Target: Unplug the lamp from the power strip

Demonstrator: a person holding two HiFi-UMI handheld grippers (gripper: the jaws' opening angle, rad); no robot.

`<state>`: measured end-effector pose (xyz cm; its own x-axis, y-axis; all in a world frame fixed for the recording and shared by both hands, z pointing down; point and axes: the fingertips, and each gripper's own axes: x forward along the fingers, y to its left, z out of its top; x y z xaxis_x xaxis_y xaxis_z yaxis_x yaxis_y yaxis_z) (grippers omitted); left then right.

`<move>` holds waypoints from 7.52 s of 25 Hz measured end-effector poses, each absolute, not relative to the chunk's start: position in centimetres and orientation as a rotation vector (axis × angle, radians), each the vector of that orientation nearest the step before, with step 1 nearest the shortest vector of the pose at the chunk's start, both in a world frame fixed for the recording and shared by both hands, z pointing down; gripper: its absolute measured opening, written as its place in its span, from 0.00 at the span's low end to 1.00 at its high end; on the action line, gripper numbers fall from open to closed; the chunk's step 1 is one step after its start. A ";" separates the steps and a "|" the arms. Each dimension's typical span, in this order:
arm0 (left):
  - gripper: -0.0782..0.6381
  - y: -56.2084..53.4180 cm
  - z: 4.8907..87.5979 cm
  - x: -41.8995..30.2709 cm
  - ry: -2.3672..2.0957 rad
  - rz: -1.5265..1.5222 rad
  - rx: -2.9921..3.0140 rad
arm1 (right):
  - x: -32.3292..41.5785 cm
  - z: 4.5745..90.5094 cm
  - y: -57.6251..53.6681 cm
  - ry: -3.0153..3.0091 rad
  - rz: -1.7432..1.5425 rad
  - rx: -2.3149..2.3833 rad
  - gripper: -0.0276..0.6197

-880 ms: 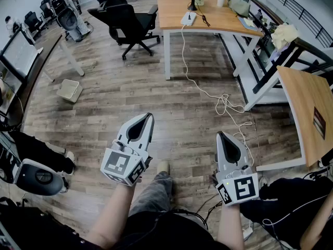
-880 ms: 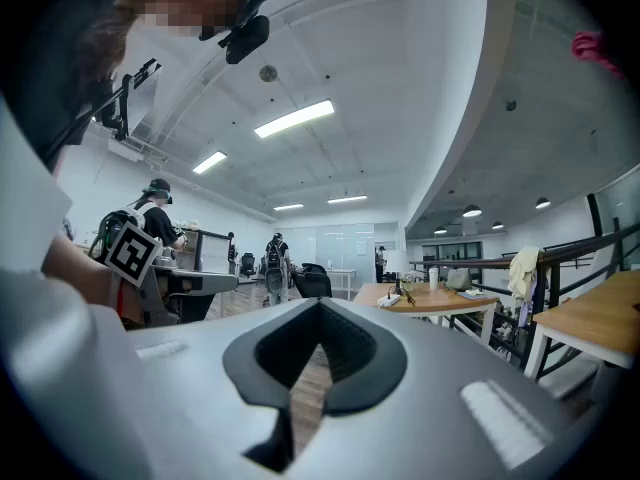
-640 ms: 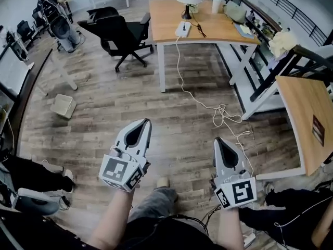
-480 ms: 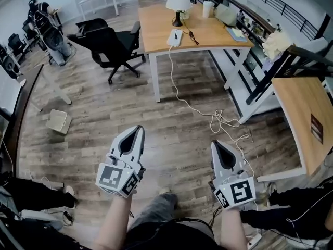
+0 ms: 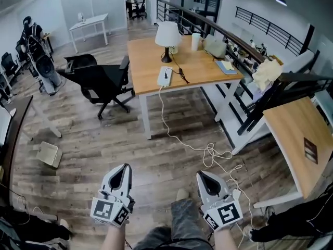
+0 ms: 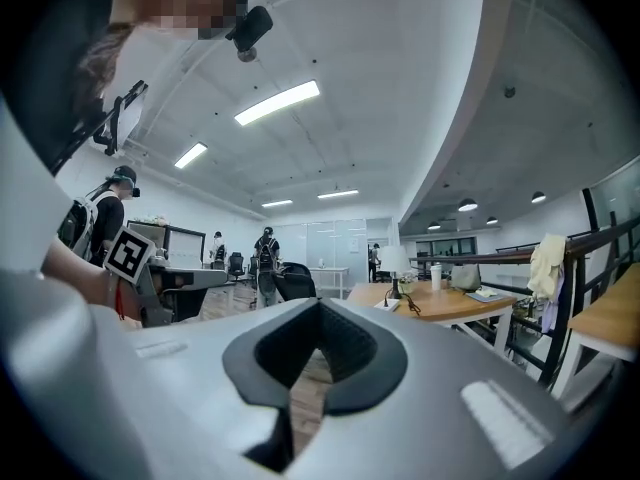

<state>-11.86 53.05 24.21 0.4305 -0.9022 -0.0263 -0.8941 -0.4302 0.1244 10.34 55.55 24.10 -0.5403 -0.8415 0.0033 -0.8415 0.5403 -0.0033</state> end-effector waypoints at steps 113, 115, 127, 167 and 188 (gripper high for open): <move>0.10 -14.9 44.6 -0.7 -1.140 0.721 2.700 | 1.8 42.9 -16.7 -2.266 0.384 1.574 0.18; 0.10 -14.8 44.5 -0.7 -1.124 0.693 2.701 | 1.6 42.8 -16.7 -2.232 0.330 1.566 0.17; 0.10 -14.9 44.4 -0.8 -1.119 0.686 2.685 | 2.4 42.7 -16.5 -2.360 0.613 1.705 0.17; 0.10 -14.7 44.3 -0.9 -1.158 0.651 2.632 | 1.1 41.8 -16.2 -2.332 0.261 1.601 0.16; 0.10 -14.7 44.4 -0.5 -1.177 0.626 2.618 | 2.0 42.1 -15.6 -2.391 0.338 1.655 0.16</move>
